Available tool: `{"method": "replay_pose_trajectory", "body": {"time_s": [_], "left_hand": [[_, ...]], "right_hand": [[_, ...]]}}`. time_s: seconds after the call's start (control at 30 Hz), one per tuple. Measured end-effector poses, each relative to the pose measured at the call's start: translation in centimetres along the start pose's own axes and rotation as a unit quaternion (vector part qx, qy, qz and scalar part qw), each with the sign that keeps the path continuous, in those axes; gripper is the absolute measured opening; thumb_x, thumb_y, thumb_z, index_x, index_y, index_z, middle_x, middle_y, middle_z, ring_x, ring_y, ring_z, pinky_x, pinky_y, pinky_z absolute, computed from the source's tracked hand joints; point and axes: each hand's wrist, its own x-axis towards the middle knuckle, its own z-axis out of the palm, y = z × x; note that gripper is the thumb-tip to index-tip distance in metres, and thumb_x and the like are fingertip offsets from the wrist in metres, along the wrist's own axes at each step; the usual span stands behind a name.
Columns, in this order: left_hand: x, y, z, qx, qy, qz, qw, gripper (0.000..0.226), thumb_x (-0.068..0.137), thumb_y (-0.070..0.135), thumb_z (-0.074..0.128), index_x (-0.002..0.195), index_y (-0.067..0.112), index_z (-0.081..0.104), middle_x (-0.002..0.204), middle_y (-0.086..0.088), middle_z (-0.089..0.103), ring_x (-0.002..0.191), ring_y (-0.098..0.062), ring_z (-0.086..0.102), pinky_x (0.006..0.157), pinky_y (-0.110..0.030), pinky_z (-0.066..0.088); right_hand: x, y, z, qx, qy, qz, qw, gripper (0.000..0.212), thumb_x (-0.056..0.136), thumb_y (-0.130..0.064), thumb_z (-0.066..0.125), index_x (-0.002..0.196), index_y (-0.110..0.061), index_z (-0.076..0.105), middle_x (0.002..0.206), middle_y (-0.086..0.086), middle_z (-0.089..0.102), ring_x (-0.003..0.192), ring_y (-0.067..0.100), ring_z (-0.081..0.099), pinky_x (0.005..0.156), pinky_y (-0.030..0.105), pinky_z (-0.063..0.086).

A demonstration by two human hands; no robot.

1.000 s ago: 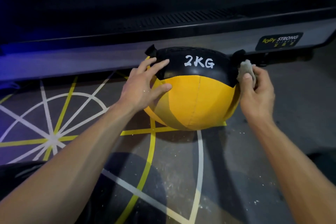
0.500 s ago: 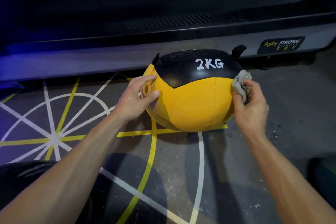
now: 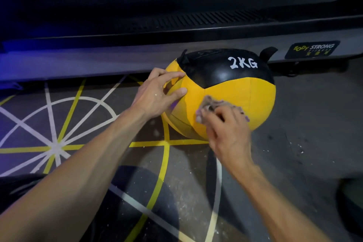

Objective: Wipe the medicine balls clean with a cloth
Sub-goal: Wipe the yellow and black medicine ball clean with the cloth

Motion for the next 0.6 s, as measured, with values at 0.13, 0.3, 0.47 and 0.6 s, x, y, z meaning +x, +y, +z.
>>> {"method": "replay_pose_trajectory", "body": {"time_s": [0.13, 0.3, 0.47, 0.6], "left_hand": [[-0.7, -1.3, 0.2, -0.025, 0.008, -0.009, 1.0, 0.045, 0.092, 0.056, 0.069, 0.134, 0.049, 0.056, 0.127, 0.011, 0.046, 0.103, -0.013, 0.055, 0.091, -0.037, 0.05], [-1.1, -0.9, -0.1, -0.035, 0.017, -0.027, 0.999, 0.048, 0.092, 0.04, 0.073, 0.135, 0.043, 0.052, 0.134, 0.008, 0.045, 0.111, -0.013, 0.054, 0.097, -0.041, 0.049], [-3.6, -0.9, 0.8, -0.191, -0.025, -0.155, 0.969, 0.104, 0.062, 0.073, 0.085, 0.148, 0.051, 0.03, 0.156, 0.004, 0.035, 0.141, -0.022, 0.043, 0.112, -0.051, 0.045], [-4.5, 1.5, 2.7, -0.181, -0.032, -0.187, 0.965, 0.133, 0.06, 0.068, 0.086, 0.162, 0.042, 0.004, 0.168, 0.005, 0.01, 0.151, -0.023, 0.026, 0.119, -0.048, 0.032]], "right_hand": [[-2.1, 0.5, 0.9, -0.073, -0.099, -0.207, 0.971, 0.018, 0.091, -0.01, 0.067, 0.108, -0.015, 0.07, 0.099, 0.007, 0.059, 0.09, 0.03, 0.054, 0.078, 0.043, 0.042], [-5.5, 2.1, -1.7, 0.025, -0.076, -0.026, 0.996, 0.028, 0.087, -0.005, 0.071, 0.113, -0.016, 0.072, 0.105, 0.003, 0.06, 0.096, 0.028, 0.058, 0.079, 0.041, 0.047], [-3.2, 4.4, -5.6, 0.13, 0.037, 0.234, 0.963, 0.034, 0.094, -0.014, 0.071, 0.125, -0.025, 0.064, 0.101, -0.004, 0.052, 0.085, 0.012, 0.053, 0.07, 0.032, 0.044], [-2.2, 4.4, -4.2, 0.148, 0.033, 0.244, 0.958, 0.042, 0.091, -0.007, 0.071, 0.129, -0.022, 0.062, 0.111, -0.004, 0.058, 0.091, 0.009, 0.055, 0.078, 0.034, 0.049]]}}
